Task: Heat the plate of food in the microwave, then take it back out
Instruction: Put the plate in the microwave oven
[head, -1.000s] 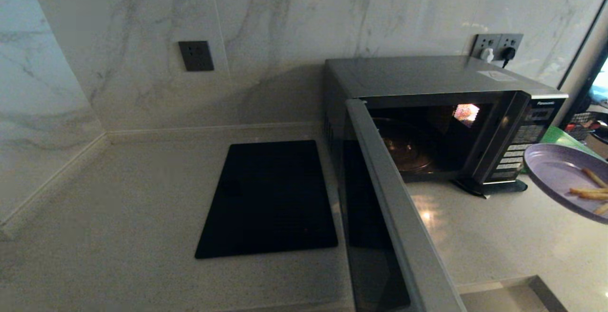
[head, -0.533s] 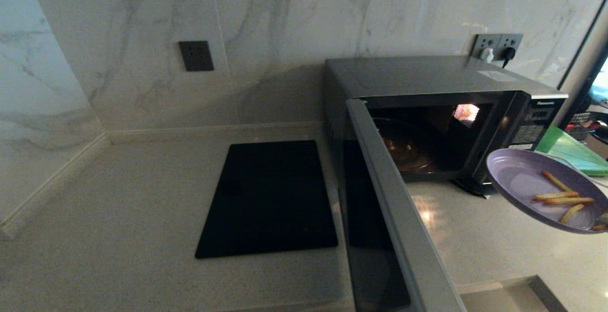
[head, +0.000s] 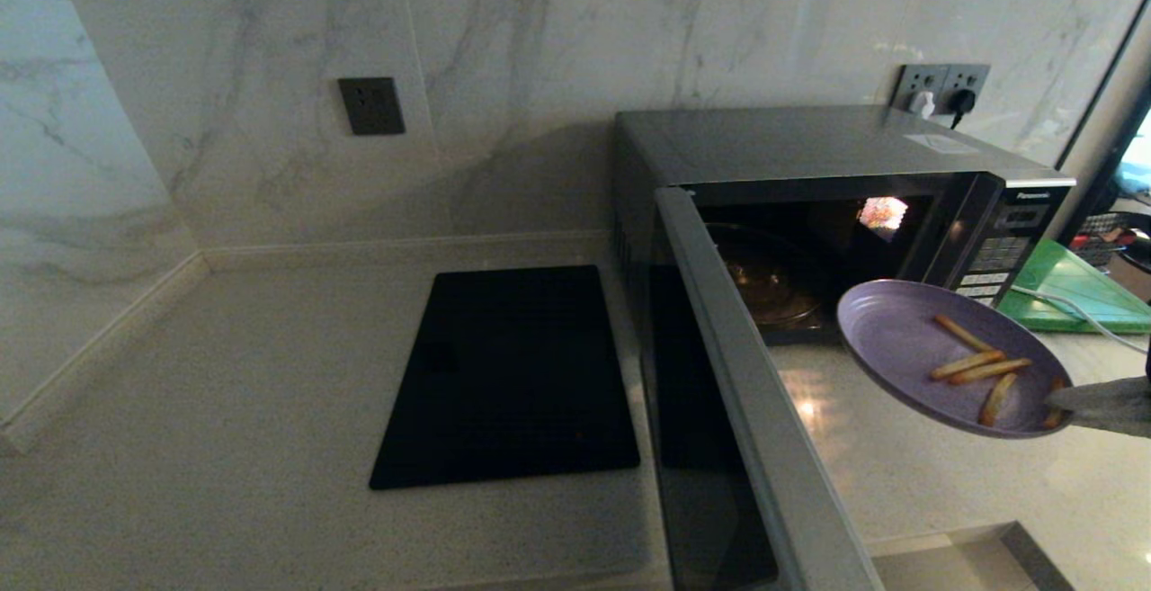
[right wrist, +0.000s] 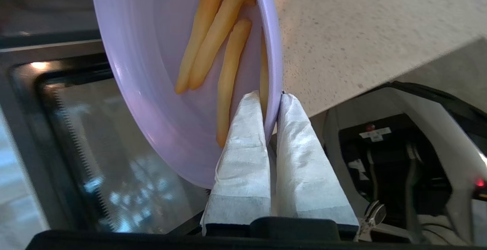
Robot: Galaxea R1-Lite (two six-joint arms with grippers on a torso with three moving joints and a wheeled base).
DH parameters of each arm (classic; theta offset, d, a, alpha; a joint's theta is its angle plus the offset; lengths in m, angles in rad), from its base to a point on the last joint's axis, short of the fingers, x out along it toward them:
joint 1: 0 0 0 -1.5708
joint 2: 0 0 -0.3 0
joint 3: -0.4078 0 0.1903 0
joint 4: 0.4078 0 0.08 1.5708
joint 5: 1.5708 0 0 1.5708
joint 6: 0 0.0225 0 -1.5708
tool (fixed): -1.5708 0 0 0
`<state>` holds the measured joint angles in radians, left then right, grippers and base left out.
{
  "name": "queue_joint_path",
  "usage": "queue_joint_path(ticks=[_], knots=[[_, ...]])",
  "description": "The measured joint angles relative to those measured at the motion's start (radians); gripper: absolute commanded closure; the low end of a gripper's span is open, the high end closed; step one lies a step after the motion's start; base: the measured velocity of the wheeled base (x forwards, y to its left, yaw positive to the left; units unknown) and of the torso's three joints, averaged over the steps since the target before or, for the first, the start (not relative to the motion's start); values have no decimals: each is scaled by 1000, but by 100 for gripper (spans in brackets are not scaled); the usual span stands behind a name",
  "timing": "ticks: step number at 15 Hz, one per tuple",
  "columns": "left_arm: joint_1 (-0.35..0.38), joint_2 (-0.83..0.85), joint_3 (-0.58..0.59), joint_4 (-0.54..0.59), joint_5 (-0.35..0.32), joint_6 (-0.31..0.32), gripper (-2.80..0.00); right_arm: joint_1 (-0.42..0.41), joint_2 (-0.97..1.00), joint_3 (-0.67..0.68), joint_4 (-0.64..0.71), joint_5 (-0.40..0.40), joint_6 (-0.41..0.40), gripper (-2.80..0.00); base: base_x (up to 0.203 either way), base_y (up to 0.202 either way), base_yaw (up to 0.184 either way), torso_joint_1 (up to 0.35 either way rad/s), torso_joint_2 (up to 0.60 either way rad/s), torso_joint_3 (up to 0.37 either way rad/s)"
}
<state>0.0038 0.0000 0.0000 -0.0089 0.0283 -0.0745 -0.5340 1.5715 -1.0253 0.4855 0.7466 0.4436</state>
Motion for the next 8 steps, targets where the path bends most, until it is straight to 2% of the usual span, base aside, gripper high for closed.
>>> queue_joint_path(ticks=[5,8], knots=[[0,0,0,0,0,0,0,129,82,-13,-108,-83,59,0,0,0,0,0,0,0],[0,0,0,0,0,0,0,201,140,-30,-242,-143,165,0,0,0,0,0,0,0]])
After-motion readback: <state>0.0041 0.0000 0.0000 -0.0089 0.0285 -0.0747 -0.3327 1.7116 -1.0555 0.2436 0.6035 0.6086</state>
